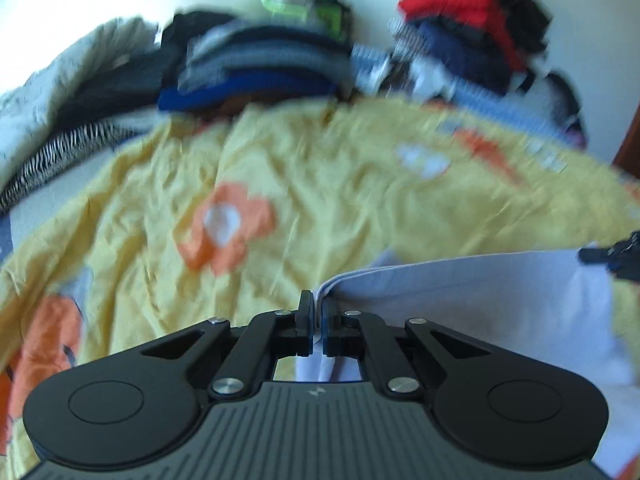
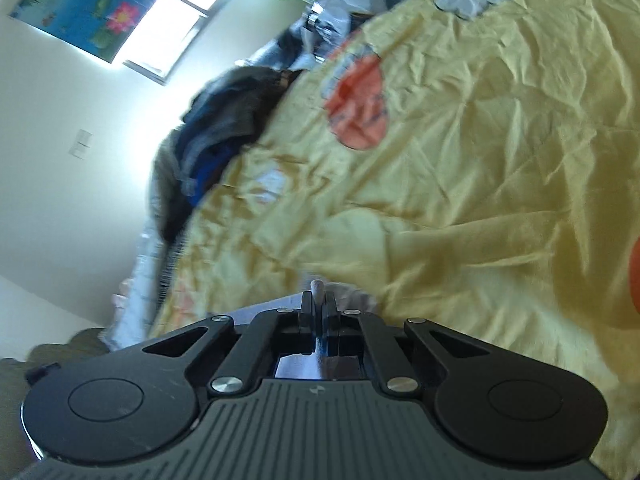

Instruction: Fold small clothes

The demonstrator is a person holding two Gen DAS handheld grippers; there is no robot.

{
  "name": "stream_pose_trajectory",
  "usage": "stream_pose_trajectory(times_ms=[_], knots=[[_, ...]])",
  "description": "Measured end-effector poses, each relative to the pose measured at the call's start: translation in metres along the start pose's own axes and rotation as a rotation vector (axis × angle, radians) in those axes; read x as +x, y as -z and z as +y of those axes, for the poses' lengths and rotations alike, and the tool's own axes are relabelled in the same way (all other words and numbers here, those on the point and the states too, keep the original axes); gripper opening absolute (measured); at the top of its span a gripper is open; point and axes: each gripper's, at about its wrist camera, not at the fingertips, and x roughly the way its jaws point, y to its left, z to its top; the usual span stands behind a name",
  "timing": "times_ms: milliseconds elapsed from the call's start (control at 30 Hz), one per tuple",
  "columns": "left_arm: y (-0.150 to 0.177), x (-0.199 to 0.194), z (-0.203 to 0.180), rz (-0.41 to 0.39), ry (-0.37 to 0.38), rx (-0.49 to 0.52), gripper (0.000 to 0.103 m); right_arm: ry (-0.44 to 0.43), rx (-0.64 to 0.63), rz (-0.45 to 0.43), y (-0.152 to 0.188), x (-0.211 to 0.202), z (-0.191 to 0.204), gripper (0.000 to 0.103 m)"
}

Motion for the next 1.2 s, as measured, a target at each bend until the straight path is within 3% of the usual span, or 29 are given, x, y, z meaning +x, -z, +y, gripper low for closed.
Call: stream_pose_trajectory(times_ms=[100,200,300,333,433,533,600,700,733,767,800,867,933,1000,1033,1067,1100,1200], knots=[[0.009,0.016,-0.014,0.012,-0.066,0.067,0.004,0.059,-0.019,-0.001,0.006,0.016,0.0,0.008],[0.01,-0.001,-0.018,-0.015,-0.061,0.1,0.005,0.069,0.004,-0.02,0.01,0.005,0.005,0.031],[0.018,-0.036,-0.006,-0.061,-0.033,0.059,0.005,0.031,0.043,-0.129,0.016,-0.04,0.01,0.045],[0.022,-0.051,-0.004,-0.091,-0.041,0.042,0.005,-0.019,0.039,-0.158,0.024,-0.058,0.014,0.045],[0.044,-0.096,-0.016,-0.205,-0.042,0.006,0.005,-0.171,0.02,-0.083,0.064,-0.086,0.035,0.045],[0.075,-0.121,-0.062,-0.27,0.004,0.084,0.005,-0.231,-0.045,-0.009,0.116,-0.092,0.057,0.05],[0.1,-0.12,-0.095,-0.266,0.01,0.163,0.005,-0.197,-0.074,-0.007,0.143,-0.089,0.061,0.052],[0.128,-0.097,-0.124,-0.166,-0.016,0.232,0.005,-0.122,-0.01,0.036,0.166,-0.072,0.044,0.055],[0.138,-0.09,-0.128,-0.158,-0.034,0.26,0.005,-0.093,0.002,0.04,0.171,-0.068,0.036,0.055],[0.145,-0.083,-0.13,-0.147,-0.052,0.291,0.005,-0.056,-0.011,0.033,0.176,-0.064,0.029,0.045],[0.155,-0.076,-0.128,-0.16,-0.078,0.309,0.004,-0.055,-0.019,0.006,0.181,-0.062,0.021,0.026],[0.169,-0.073,-0.13,-0.228,-0.107,0.36,0.004,-0.011,0.012,-0.017,0.188,-0.061,0.008,0.001],[0.167,-0.072,-0.136,-0.224,-0.13,0.38,0.004,-0.054,0.036,-0.018,0.188,-0.062,-0.002,0.001],[0.161,-0.076,-0.136,-0.206,-0.129,0.368,0.005,-0.03,0.066,0.007,0.184,-0.062,0.001,0.002],[0.159,-0.081,-0.137,-0.205,-0.144,0.354,0.006,0.002,0.053,0.02,0.18,-0.065,0.01,0.007],[0.157,-0.091,-0.139,-0.226,-0.154,0.344,0.006,0.006,0.039,0.01,0.177,-0.07,0.019,0.023],[0.159,-0.106,-0.142,-0.277,-0.126,0.347,0.006,-0.014,0.025,-0.023,0.173,-0.078,0.029,0.041],[0.17,-0.137,-0.166,-0.382,0.026,0.399,0.006,-0.121,-0.009,-0.057,0.155,-0.087,0.053,0.074]])
